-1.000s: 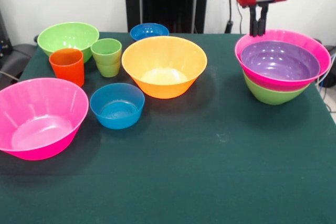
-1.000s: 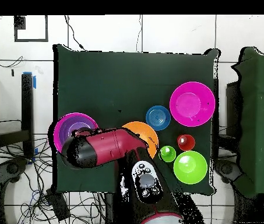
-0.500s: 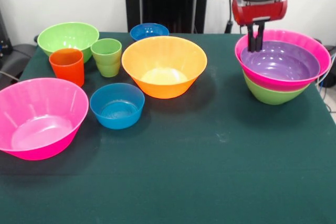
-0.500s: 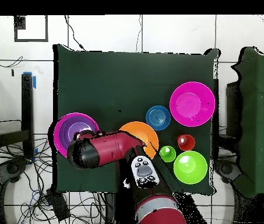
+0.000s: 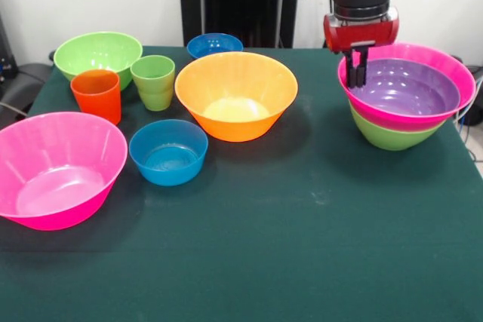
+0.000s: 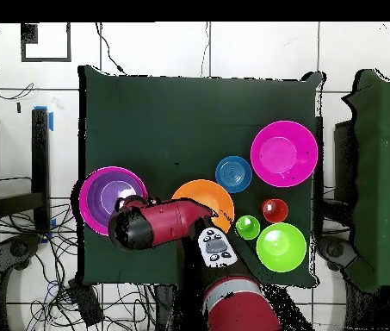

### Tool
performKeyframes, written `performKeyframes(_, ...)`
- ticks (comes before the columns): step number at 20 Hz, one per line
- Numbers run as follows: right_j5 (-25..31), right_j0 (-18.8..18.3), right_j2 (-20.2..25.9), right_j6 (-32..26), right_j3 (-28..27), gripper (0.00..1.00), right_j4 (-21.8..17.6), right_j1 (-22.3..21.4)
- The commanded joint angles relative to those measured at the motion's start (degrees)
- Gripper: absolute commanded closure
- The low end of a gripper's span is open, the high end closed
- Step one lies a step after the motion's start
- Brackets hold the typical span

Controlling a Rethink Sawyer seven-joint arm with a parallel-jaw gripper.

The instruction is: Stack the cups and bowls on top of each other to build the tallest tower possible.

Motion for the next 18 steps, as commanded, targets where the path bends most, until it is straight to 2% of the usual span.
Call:
performKeyframes(1, -3.7, 1.8, 0.0, 10.7, 2.1, 1.00, 2.4, 3.0)
performKeyframes(10, -2.9, 3.0, 1.1, 12.0, 5.1, 1.00, 5.3, 0.0)
performKeyframes(18, 1.1, 3.2, 1.5, 10.6, 7.4, 1.00, 7.7, -5.4)
